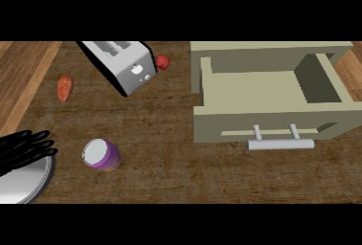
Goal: Pick up the can, place it into the drawer and close the drawer
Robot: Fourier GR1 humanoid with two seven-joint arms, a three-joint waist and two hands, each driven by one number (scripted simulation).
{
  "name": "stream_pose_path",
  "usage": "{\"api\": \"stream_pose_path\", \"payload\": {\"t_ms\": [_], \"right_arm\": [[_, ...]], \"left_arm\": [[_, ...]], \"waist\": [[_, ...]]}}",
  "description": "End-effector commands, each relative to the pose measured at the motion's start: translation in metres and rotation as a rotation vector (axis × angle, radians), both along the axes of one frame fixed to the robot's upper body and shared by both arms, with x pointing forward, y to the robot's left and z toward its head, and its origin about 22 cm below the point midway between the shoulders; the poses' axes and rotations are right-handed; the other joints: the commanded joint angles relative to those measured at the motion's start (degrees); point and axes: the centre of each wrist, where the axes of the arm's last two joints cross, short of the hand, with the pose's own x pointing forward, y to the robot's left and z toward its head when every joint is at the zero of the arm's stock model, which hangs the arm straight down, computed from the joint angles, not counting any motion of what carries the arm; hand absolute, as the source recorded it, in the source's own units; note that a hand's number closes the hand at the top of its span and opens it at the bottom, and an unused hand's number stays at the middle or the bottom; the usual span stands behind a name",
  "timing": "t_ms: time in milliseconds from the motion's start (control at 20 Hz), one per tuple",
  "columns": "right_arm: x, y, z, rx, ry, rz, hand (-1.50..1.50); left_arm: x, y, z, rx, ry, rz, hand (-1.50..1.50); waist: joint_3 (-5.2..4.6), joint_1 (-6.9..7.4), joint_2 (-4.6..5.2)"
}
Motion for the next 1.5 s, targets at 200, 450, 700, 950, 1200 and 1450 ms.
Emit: {"api": "stream_pose_path", "payload": {"t_ms": [200, 450, 700, 950, 1200, 1450], "right_arm": [[-0.012, -0.019, 0.003, 0.014, 0.006, -0.003, -1.5], [-0.01, -0.009, 0.001, 0.004, -0.011, -0.015, -1.5], [-0.027, -0.035, -0.002, -0.009, -0.009, -0.032, -1.5], [-0.037, -0.045, 0.013, 0.002, 0.015, -0.027, -1.5], [-0.041, -0.032, 0.015, 0.002, -0.001, -0.044, -1.5], [-0.036, -0.036, -0.005, -0.006, 0.015, -0.014, -1.5]], "left_arm": [[0.028, 0.002, -0.013, 0.051, 0.072, 0.103, -1.5], [0.044, -0.013, -0.015, 0.08, 0.082, 0.073, -1.5], [0.055, -0.028, -0.054, 0.093, 0.086, 0.069, -1.5], [0.057, -0.019, -0.074, 0.122, 0.077, 0.112, -1.5], [0.049, -0.023, -0.111, 0.143, 0.102, 0.147, -1.5], [0.071, -0.024, -0.108, 0.142, 0.065, 0.205, -1.5]], "waist": [[-1.45, -0.51, 1.28], [-1.44, 0.36, 1.18], [-1.46, 0.33, 1.17], [-1.47, 0.56, 1.13], [-1.51, 0.54, 1.16], [-1.45, 0.61, 1.14]]}}
